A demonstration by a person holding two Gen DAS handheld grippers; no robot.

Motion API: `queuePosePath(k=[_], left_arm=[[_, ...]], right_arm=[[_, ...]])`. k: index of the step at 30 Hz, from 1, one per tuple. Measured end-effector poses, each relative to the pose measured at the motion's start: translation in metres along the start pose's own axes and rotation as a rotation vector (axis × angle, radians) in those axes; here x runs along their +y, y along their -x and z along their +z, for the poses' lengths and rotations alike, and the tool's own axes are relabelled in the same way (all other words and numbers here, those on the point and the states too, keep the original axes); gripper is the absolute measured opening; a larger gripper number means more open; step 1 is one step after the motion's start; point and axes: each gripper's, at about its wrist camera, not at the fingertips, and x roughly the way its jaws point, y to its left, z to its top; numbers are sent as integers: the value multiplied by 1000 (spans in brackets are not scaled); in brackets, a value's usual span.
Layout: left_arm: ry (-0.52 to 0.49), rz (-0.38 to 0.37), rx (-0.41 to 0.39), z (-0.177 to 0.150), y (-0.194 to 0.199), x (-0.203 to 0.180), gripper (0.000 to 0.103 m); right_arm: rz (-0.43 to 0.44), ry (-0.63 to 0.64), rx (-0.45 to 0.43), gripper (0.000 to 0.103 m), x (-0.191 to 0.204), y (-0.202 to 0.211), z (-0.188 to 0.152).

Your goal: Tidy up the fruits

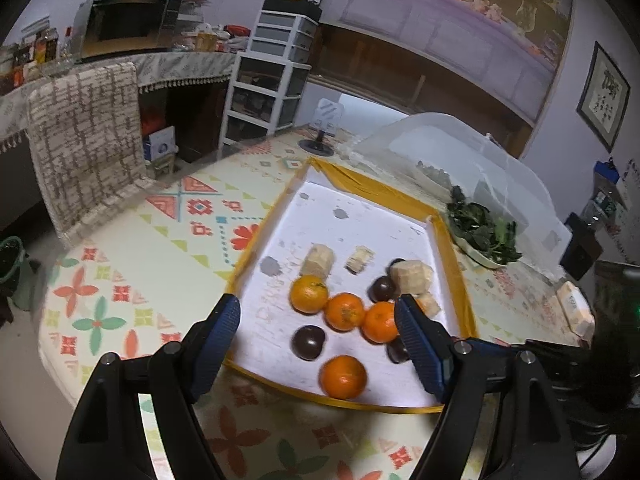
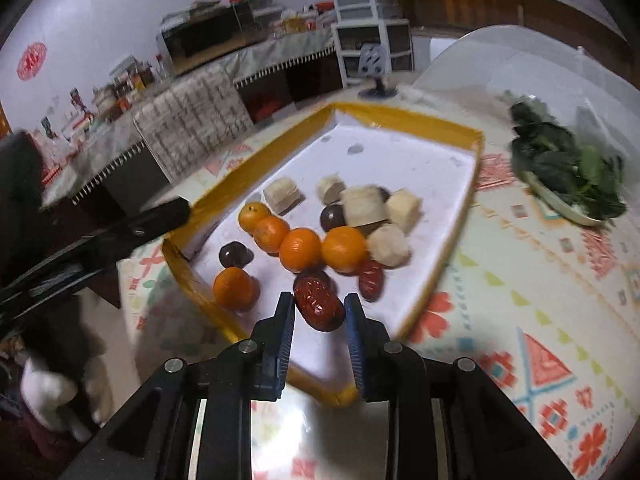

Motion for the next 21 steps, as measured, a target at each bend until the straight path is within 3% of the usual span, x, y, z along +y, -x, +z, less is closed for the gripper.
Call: queuePosePath(k=[8,13,16,21], left_arm=[[-48,88,-24,1,2,-3,79],[-91,133,-57,-1,10,-12,87],[-120,160,-84,-1,18,-22,87],[-159,193,-129,-5,33,-40,94]], right_arm=[[-41,-10,23,30,2,-18,-1],[-59,-36,-36,36,-2,2,-8],[-68,-83,-91,52,-10,19,-16],[-79,-146,-144,54,-21,43,-32]])
